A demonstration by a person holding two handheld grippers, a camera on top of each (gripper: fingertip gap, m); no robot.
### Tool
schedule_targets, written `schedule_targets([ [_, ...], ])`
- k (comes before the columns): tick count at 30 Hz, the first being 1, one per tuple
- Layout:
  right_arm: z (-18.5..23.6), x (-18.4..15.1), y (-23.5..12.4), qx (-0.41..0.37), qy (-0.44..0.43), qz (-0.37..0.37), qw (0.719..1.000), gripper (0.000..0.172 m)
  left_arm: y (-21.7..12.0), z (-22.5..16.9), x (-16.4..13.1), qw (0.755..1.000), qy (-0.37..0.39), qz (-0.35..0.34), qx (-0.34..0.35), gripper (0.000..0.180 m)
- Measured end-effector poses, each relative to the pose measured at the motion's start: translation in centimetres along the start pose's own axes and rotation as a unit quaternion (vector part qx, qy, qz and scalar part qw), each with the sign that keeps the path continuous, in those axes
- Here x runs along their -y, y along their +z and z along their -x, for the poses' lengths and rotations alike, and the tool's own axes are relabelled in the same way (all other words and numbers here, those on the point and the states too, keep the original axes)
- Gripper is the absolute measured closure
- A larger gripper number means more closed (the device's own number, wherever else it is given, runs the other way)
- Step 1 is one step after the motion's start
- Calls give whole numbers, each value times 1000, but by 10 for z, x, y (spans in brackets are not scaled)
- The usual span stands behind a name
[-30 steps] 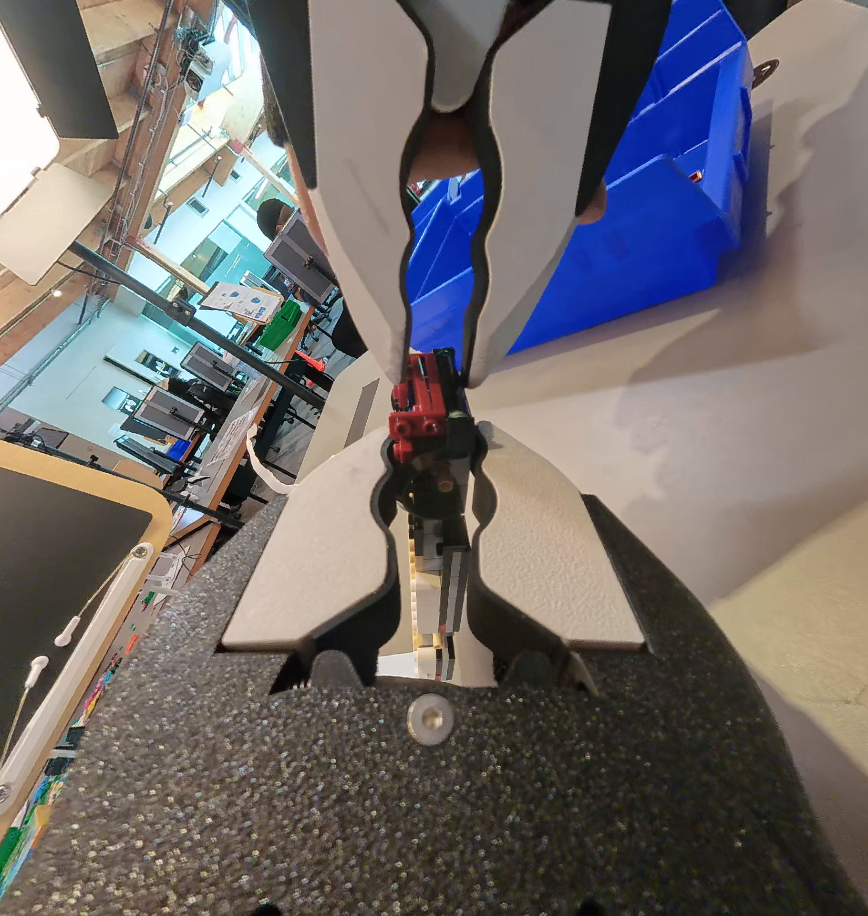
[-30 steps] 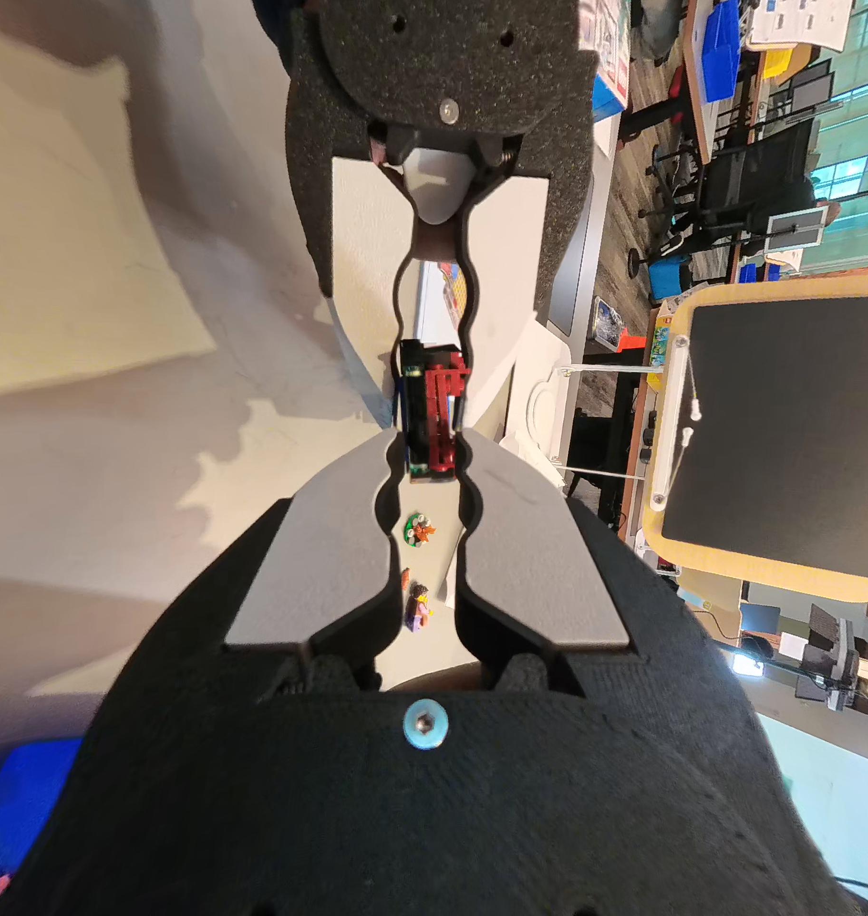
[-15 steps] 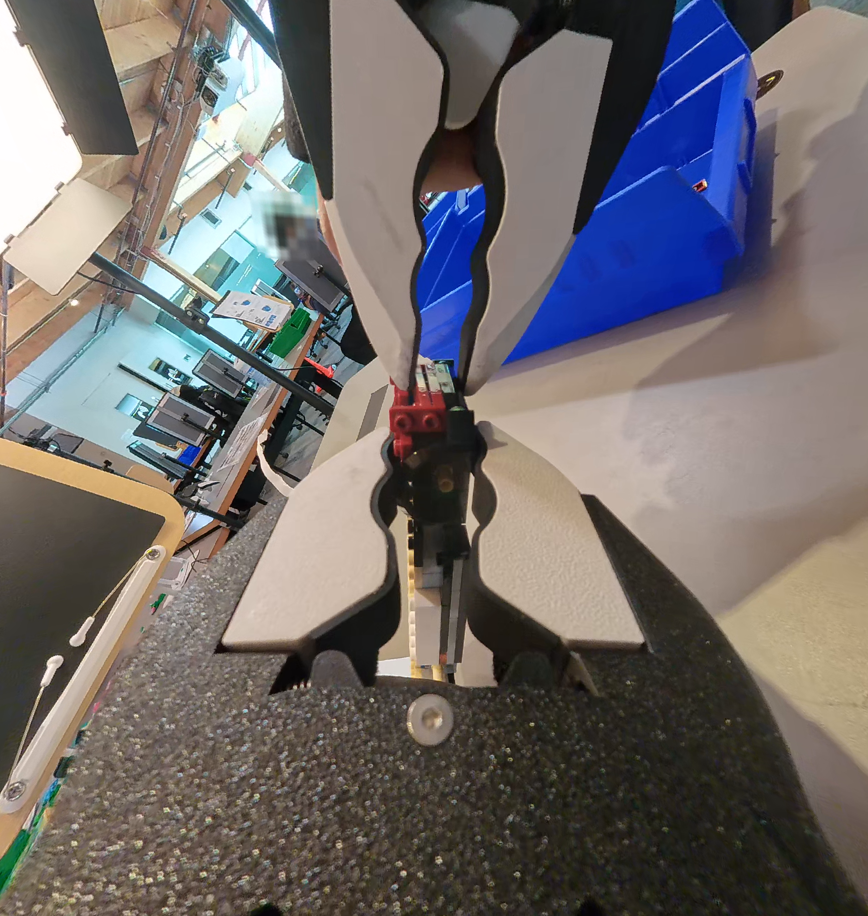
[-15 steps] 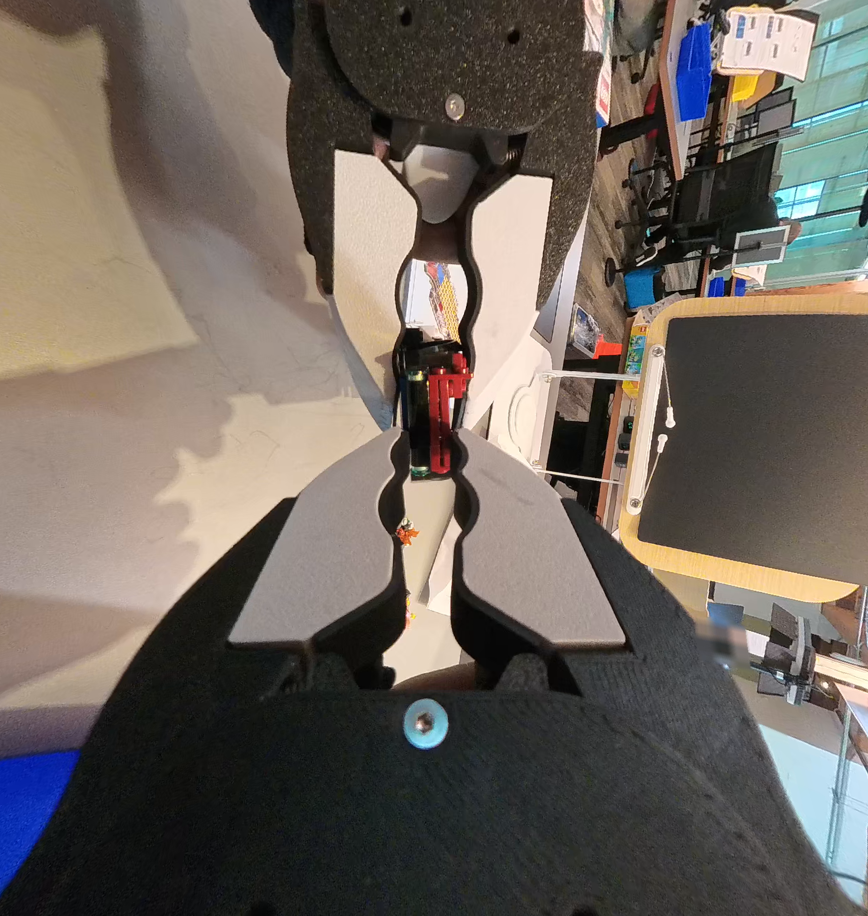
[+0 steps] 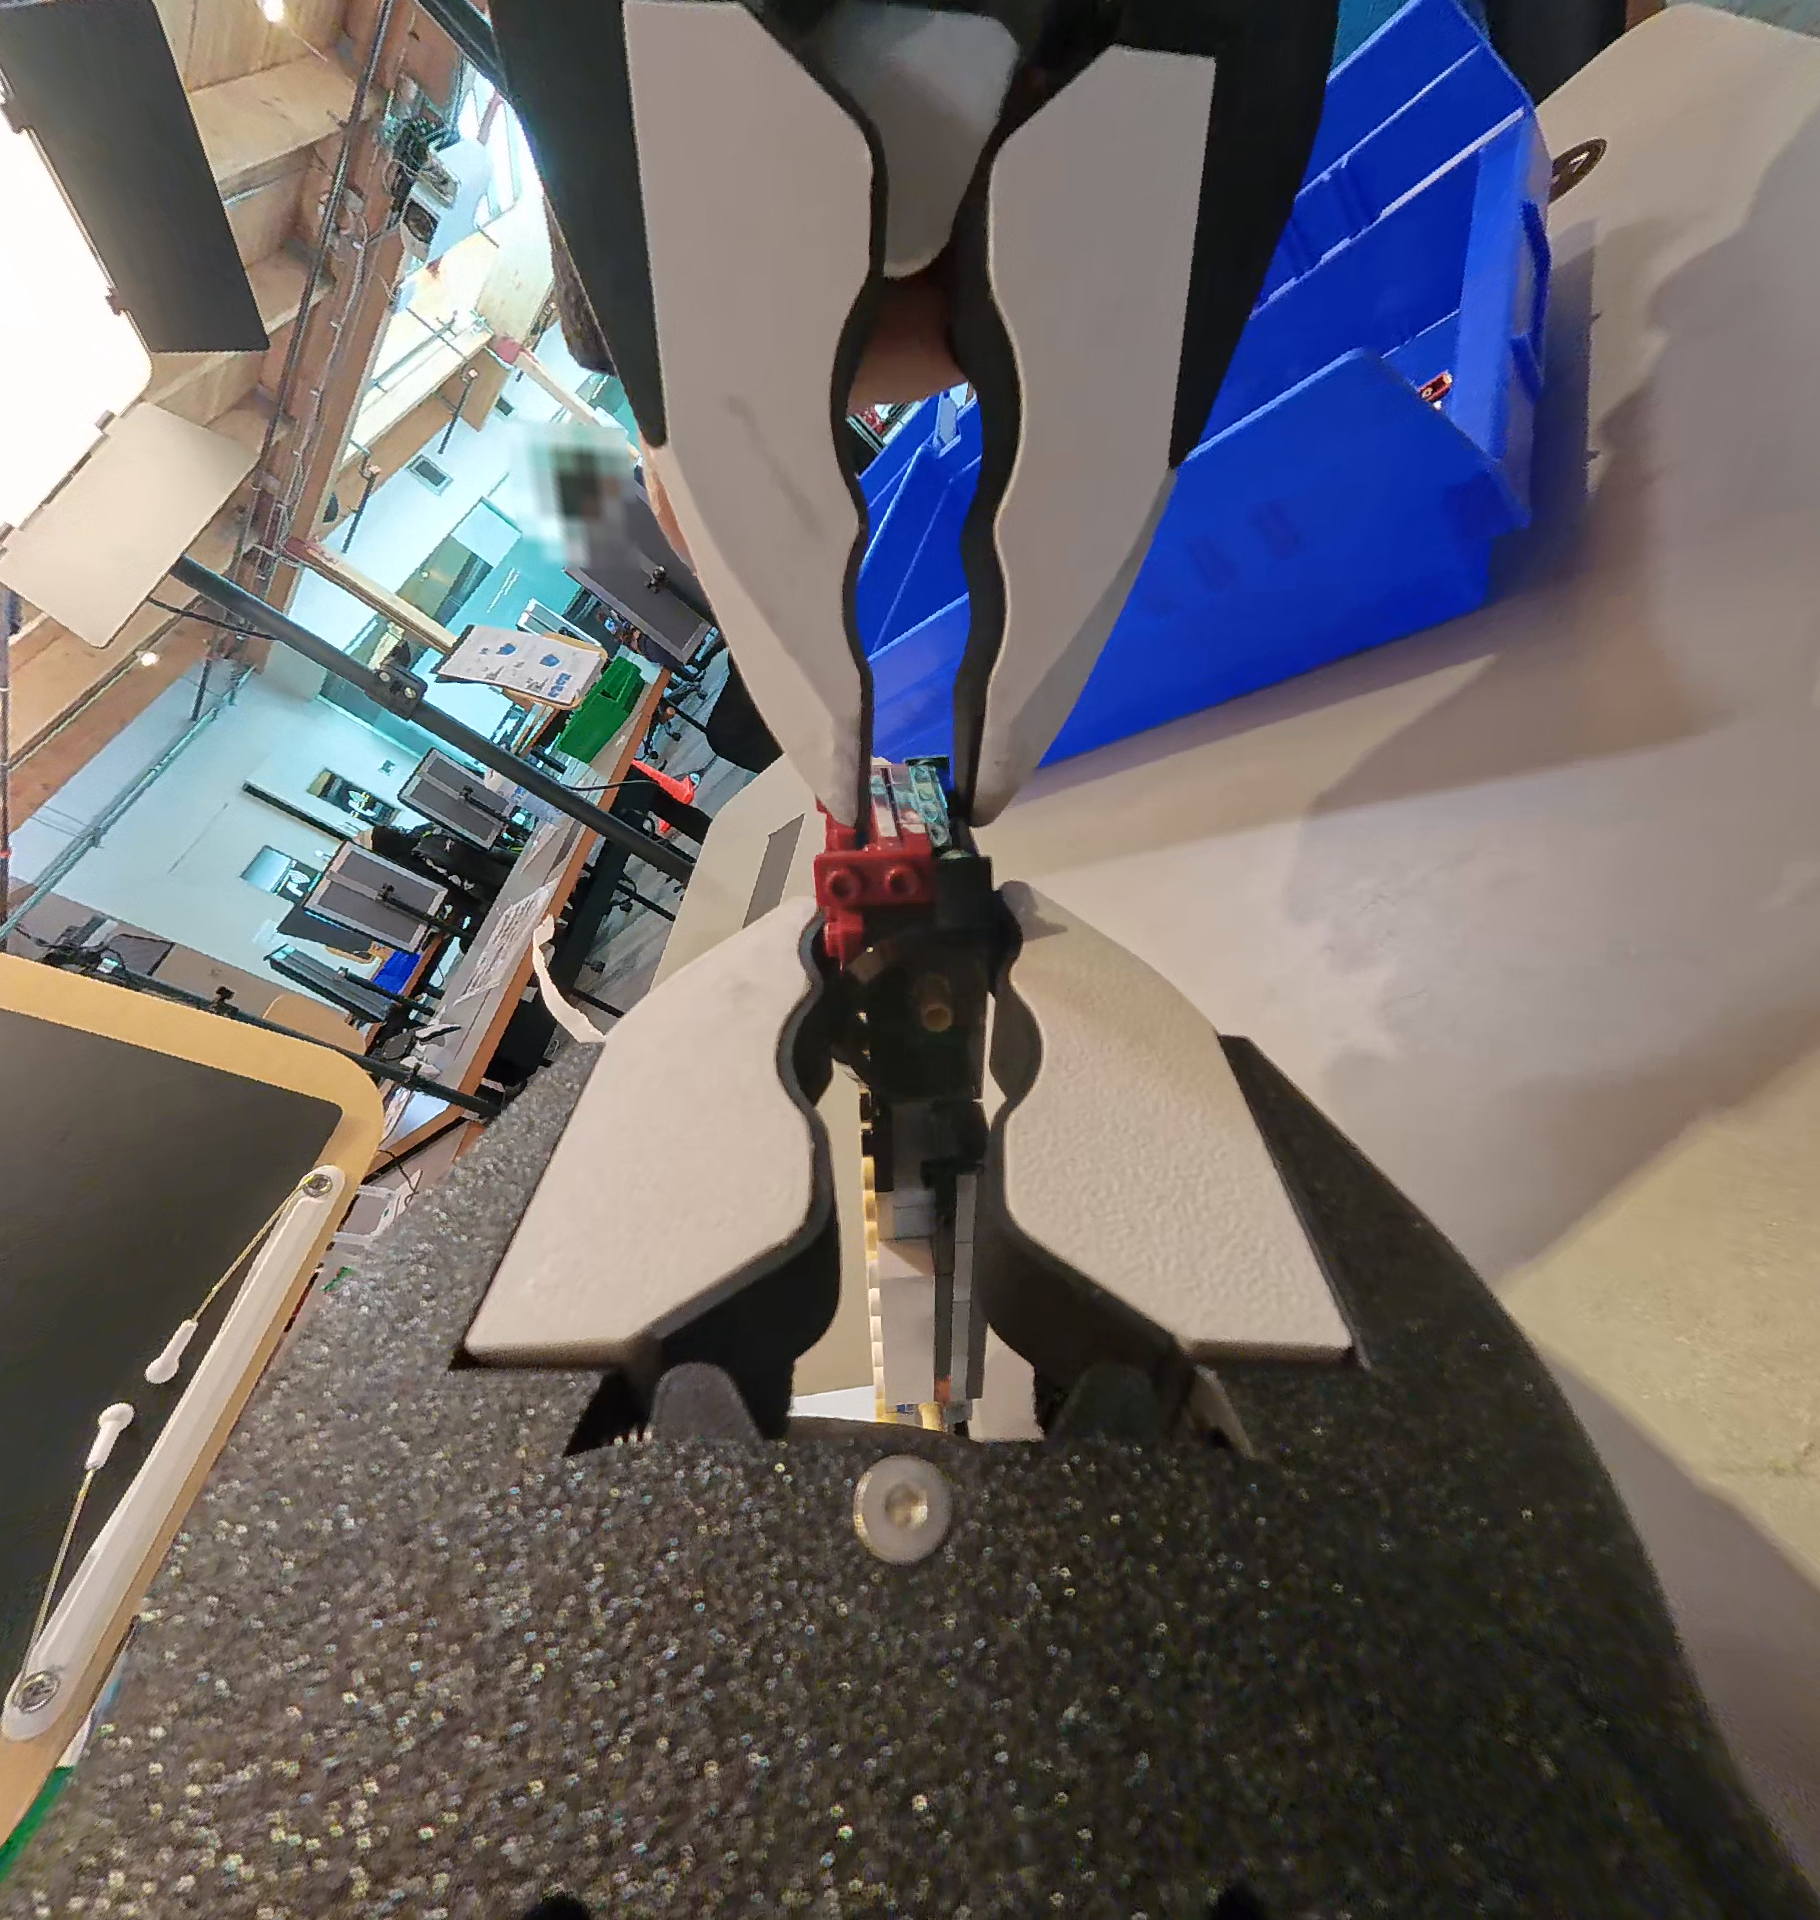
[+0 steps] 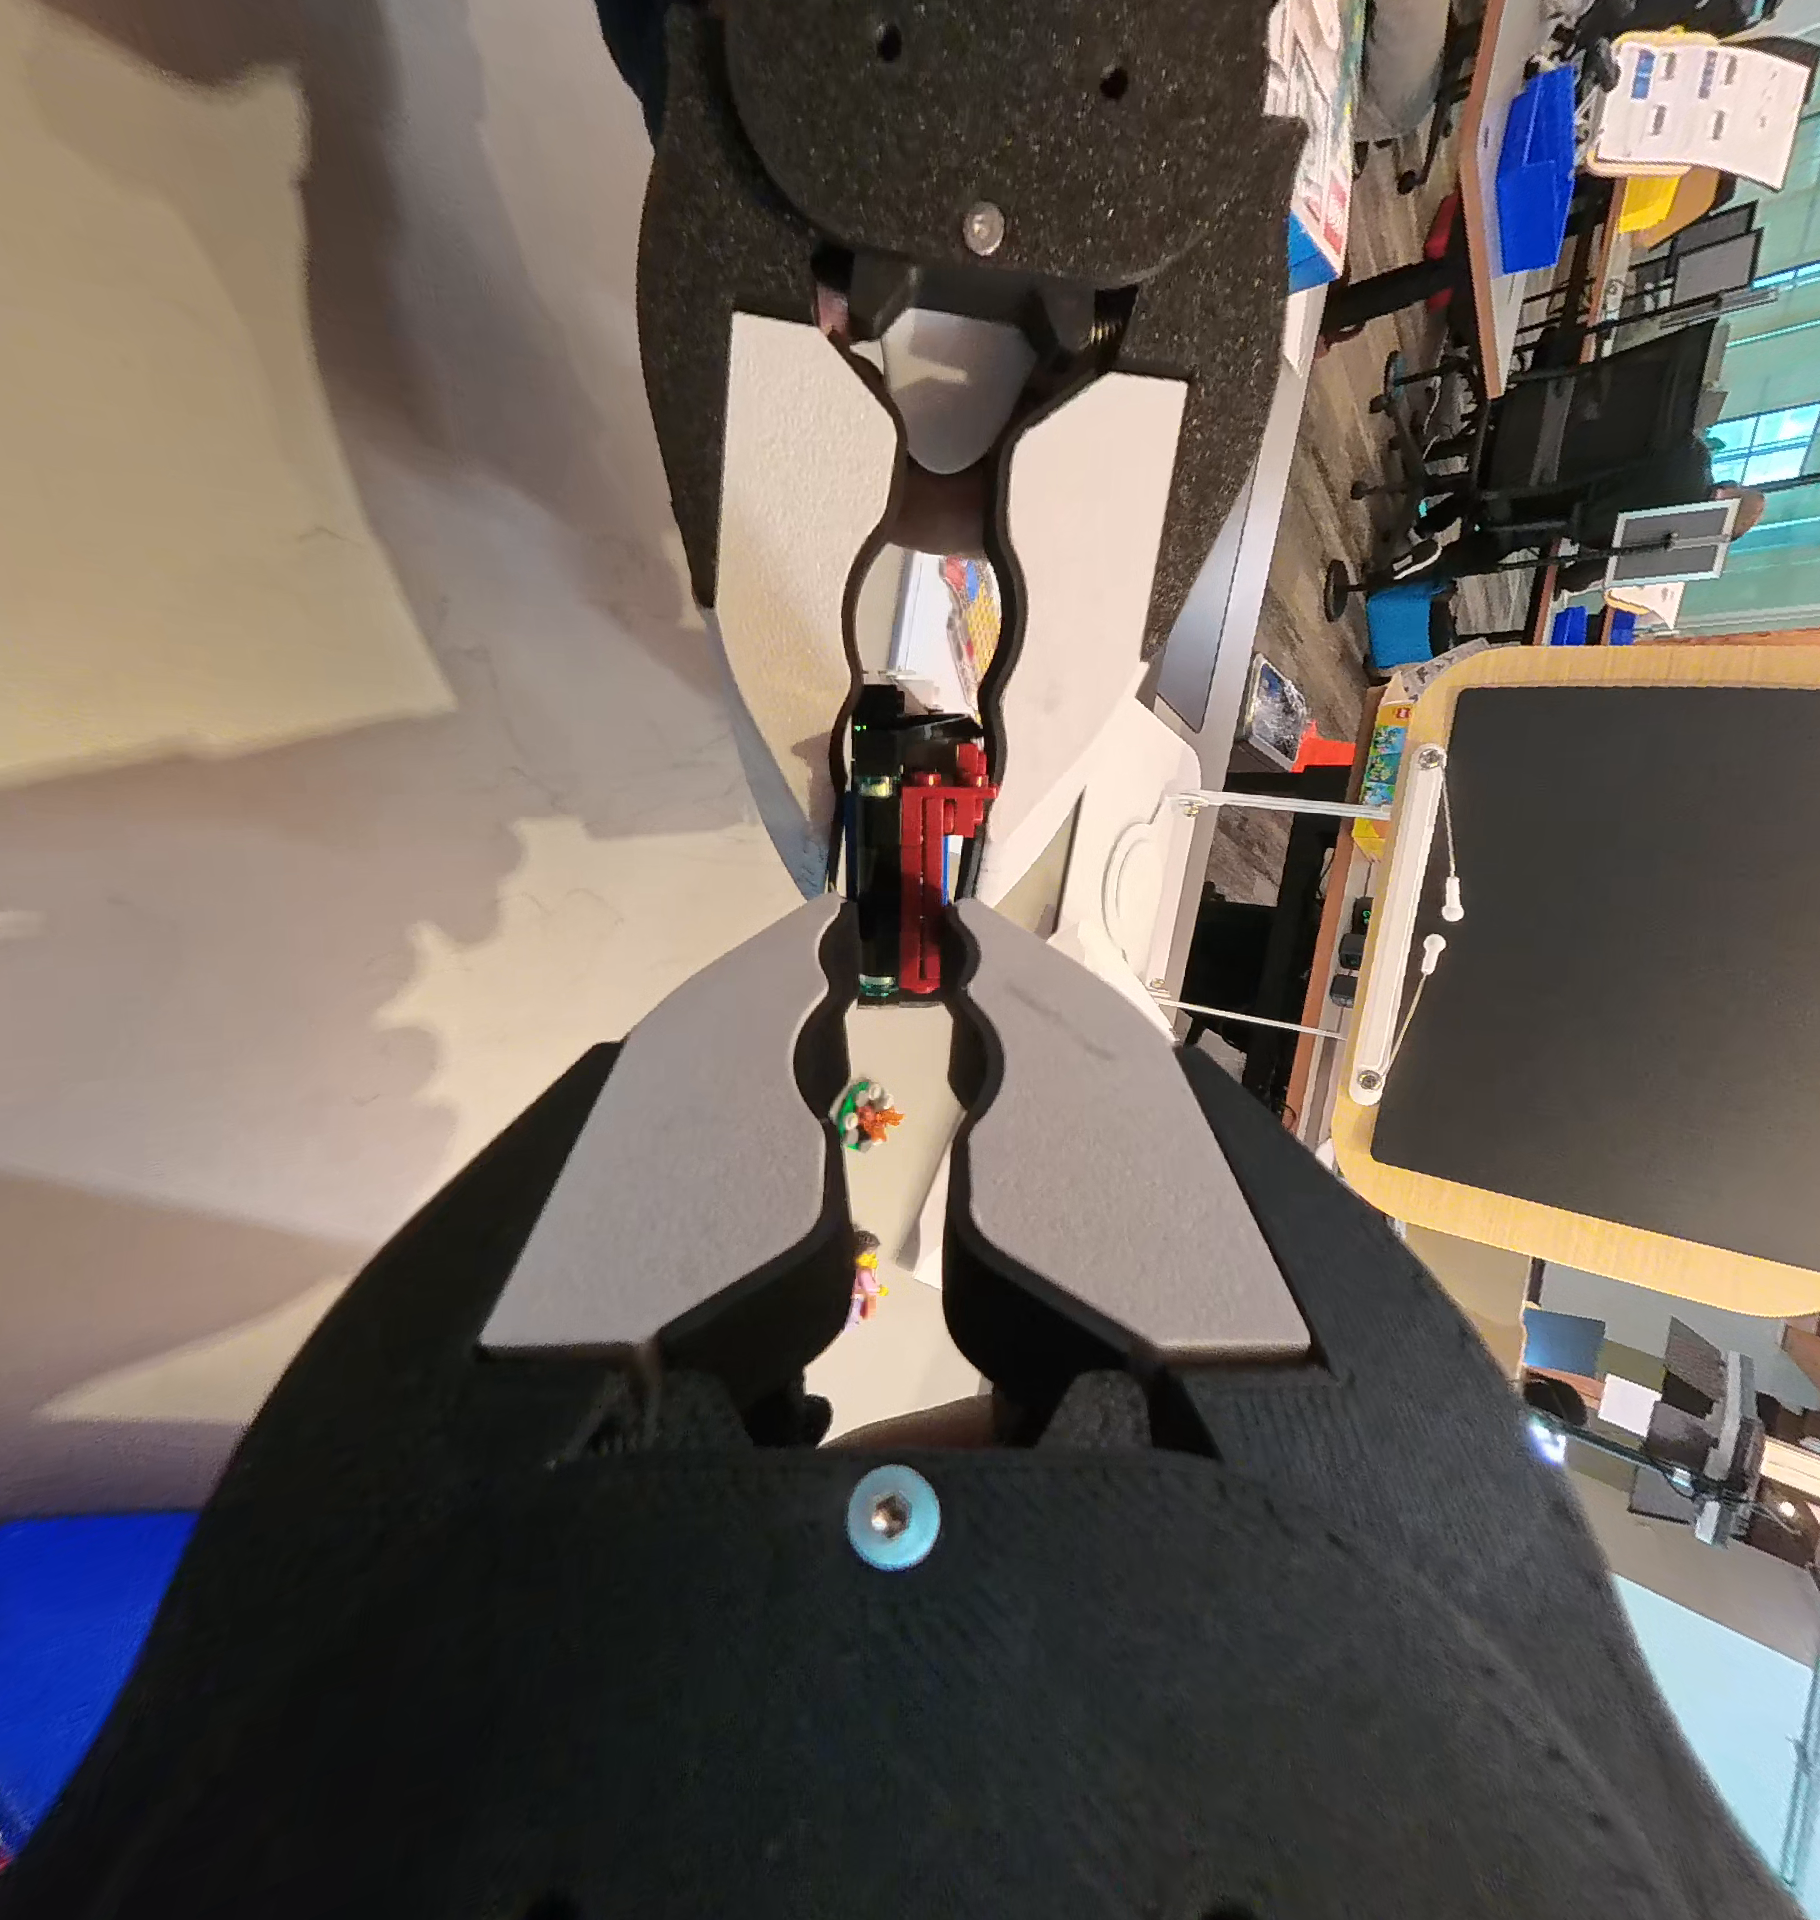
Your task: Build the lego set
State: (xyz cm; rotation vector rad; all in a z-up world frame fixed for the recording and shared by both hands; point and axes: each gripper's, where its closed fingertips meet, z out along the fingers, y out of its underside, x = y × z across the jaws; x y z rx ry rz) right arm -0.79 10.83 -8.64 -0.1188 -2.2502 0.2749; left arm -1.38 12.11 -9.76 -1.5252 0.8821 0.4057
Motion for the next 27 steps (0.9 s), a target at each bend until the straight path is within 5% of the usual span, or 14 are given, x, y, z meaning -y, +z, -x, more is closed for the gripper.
schedule_targets([
  [14,6,-7,-18,-48,43,-8,998,141,2,1,-3,995,88,30,46,154],
  [27,12,5,-8,-118,-48,-2,992,149,4,-1,3,985,152,45,66,154],
])
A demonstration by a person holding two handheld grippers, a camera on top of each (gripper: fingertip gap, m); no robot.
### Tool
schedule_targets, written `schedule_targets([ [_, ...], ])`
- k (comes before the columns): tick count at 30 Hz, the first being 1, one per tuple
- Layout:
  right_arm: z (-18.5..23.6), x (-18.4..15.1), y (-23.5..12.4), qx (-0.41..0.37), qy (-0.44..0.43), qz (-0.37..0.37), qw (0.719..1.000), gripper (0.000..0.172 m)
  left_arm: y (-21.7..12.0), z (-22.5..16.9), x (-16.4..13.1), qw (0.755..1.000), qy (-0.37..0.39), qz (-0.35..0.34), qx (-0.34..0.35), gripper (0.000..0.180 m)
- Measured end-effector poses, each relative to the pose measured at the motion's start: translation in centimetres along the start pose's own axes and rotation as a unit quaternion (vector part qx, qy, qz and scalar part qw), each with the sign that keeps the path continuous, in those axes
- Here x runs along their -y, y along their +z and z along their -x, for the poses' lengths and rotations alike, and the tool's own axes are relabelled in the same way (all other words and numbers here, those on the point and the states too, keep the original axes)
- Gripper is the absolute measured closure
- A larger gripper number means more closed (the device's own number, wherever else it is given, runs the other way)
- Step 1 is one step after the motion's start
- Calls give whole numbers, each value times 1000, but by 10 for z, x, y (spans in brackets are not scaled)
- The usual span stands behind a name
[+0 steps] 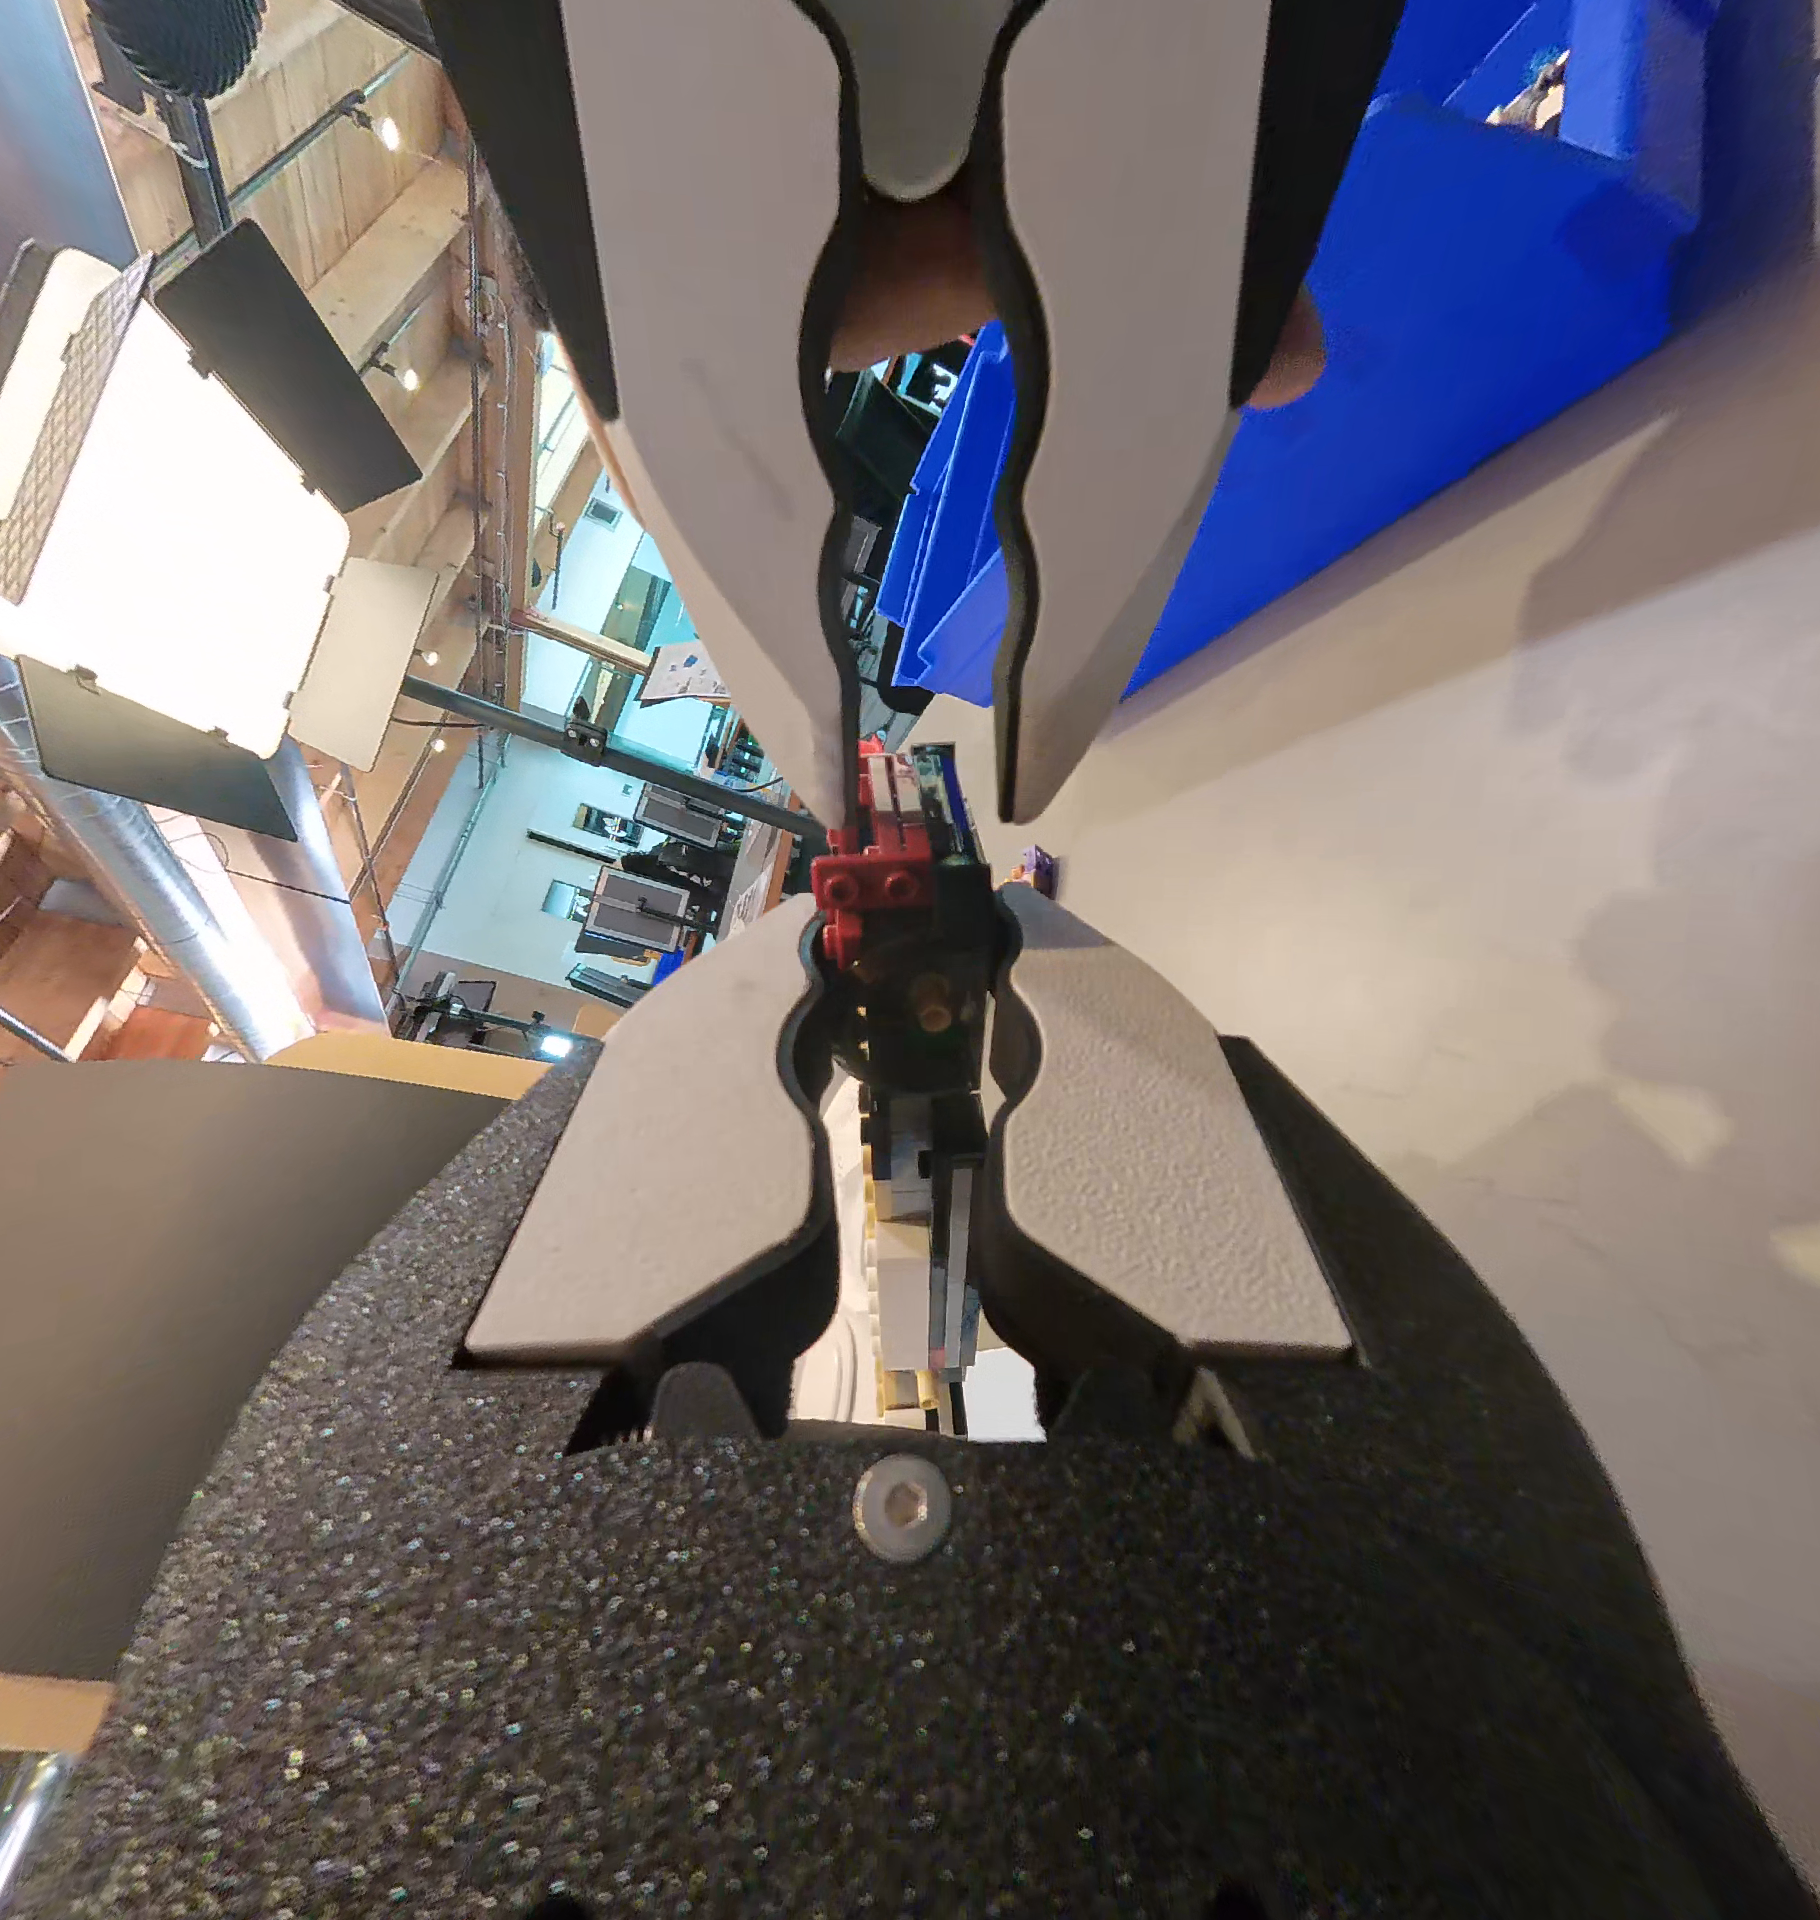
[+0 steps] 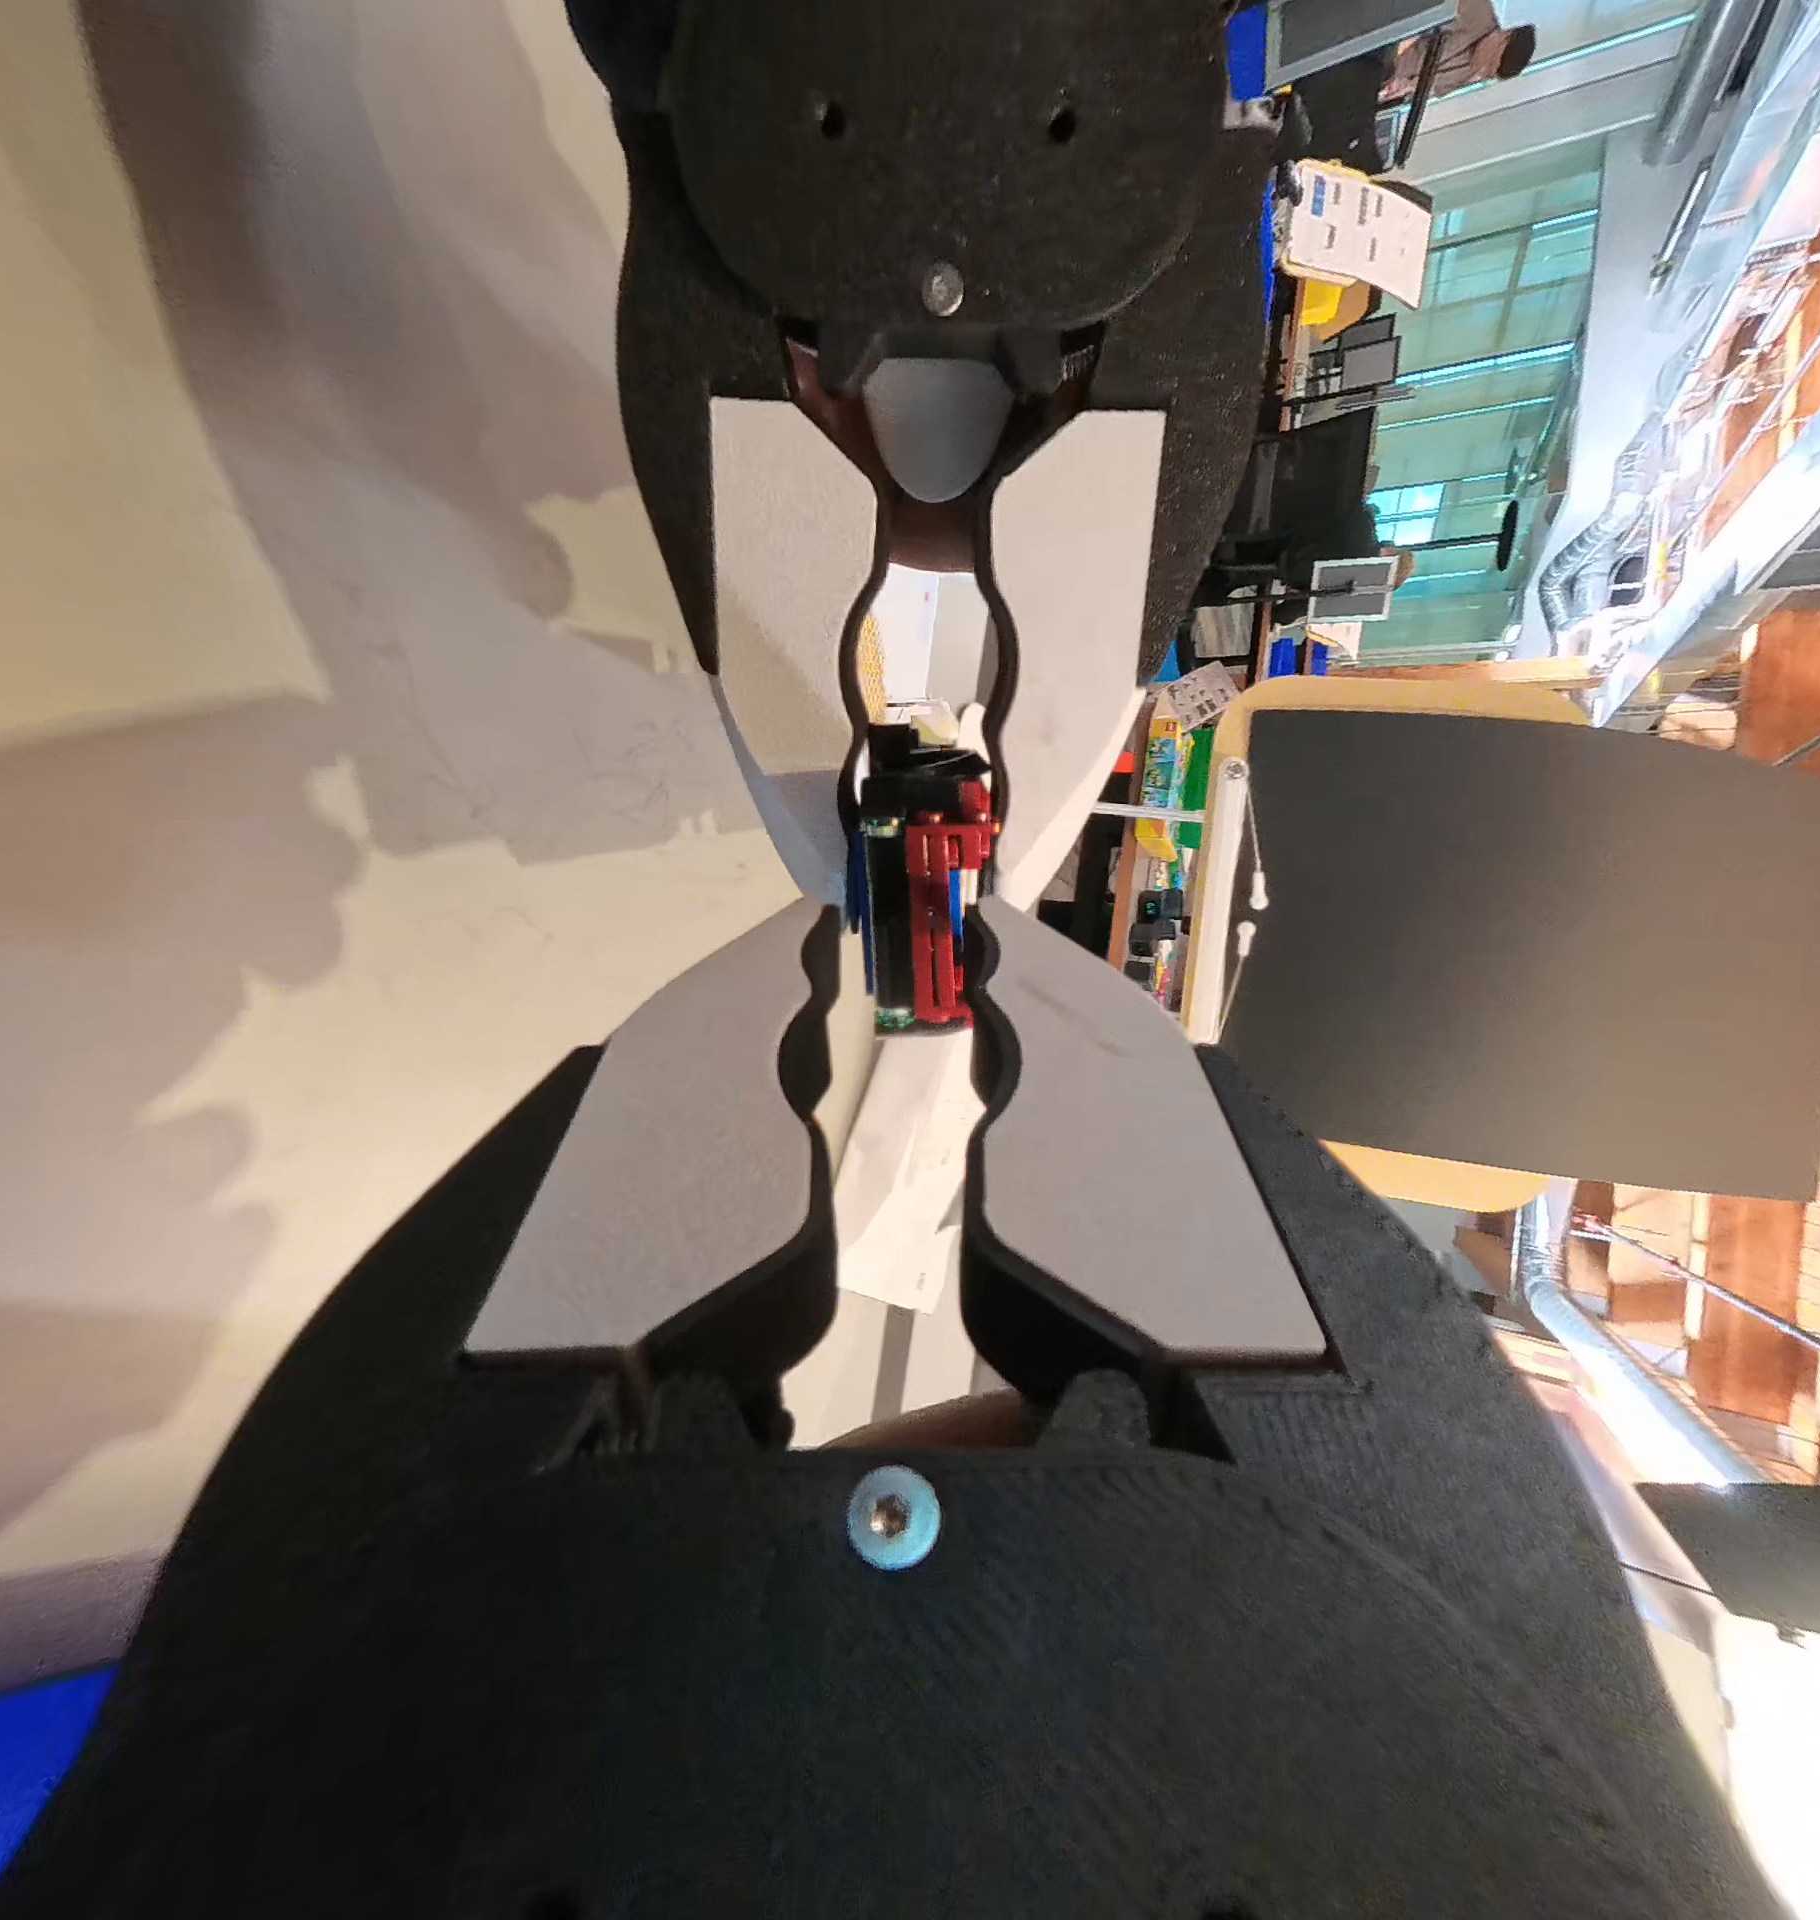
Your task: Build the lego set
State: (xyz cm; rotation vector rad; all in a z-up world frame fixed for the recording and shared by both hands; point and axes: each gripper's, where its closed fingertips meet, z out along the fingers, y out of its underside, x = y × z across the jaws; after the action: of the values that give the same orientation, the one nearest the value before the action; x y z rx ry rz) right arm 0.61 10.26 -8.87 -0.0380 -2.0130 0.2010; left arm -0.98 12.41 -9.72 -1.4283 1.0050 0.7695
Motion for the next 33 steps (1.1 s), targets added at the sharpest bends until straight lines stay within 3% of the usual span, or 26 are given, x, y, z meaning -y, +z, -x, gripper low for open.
schedule_targets([
  [15,-4,4,0,-42,-60,15,997,155,-5,5,7,999,43,-6,33,154],
  [33,-6,8,-8,-22,-75,11,997,157,-8,9,17,993,95,-8,71,154],
])
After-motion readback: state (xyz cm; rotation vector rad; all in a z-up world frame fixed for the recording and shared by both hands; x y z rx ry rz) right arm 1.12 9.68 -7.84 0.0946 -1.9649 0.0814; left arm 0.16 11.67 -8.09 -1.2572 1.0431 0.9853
